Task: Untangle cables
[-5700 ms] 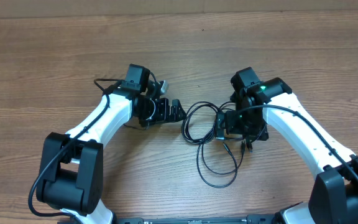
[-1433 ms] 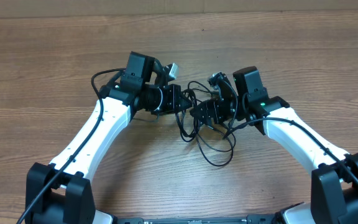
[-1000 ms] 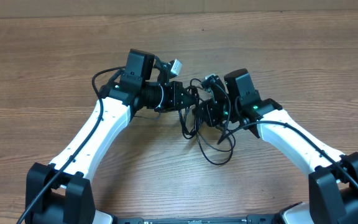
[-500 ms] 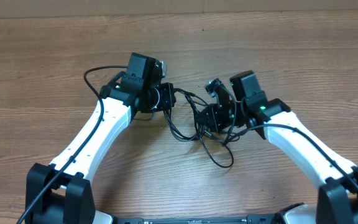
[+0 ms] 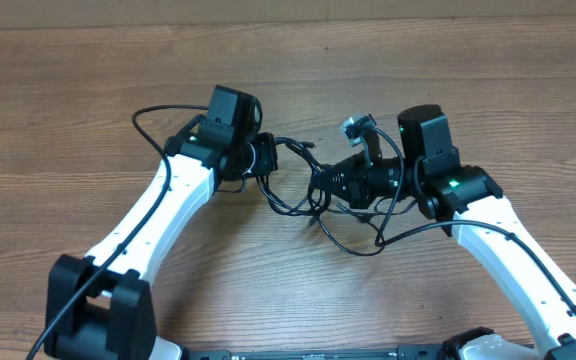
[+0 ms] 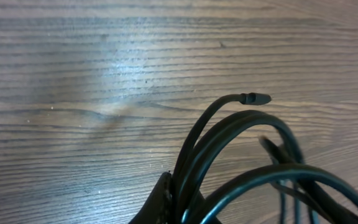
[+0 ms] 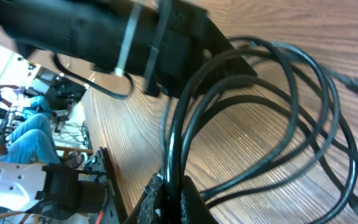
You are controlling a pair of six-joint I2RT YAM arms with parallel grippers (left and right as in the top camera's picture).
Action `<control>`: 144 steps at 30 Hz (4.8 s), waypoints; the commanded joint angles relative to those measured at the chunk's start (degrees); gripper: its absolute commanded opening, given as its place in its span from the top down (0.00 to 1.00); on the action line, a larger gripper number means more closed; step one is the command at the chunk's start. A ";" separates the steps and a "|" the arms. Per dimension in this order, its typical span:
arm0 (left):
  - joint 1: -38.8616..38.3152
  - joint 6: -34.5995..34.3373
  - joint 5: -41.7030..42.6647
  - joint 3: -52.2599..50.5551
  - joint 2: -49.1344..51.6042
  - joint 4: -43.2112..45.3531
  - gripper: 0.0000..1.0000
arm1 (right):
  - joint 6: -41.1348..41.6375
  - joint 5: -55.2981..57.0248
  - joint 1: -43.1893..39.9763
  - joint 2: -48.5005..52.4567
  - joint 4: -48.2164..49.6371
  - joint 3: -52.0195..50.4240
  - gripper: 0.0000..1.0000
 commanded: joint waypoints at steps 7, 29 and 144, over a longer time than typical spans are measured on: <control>-1.68 -0.87 -1.51 0.81 3.72 -0.17 0.96 | 2.80 -5.75 -3.65 -1.62 3.87 1.97 0.96; -1.64 -0.87 -3.15 0.81 3.72 -1.64 0.96 | 10.64 3.06 -7.76 -1.62 12.94 1.97 0.96; 7.93 -17.49 -5.07 0.90 3.72 0.20 0.89 | 28.33 40.85 -3.50 2.54 -17.46 3.34 0.17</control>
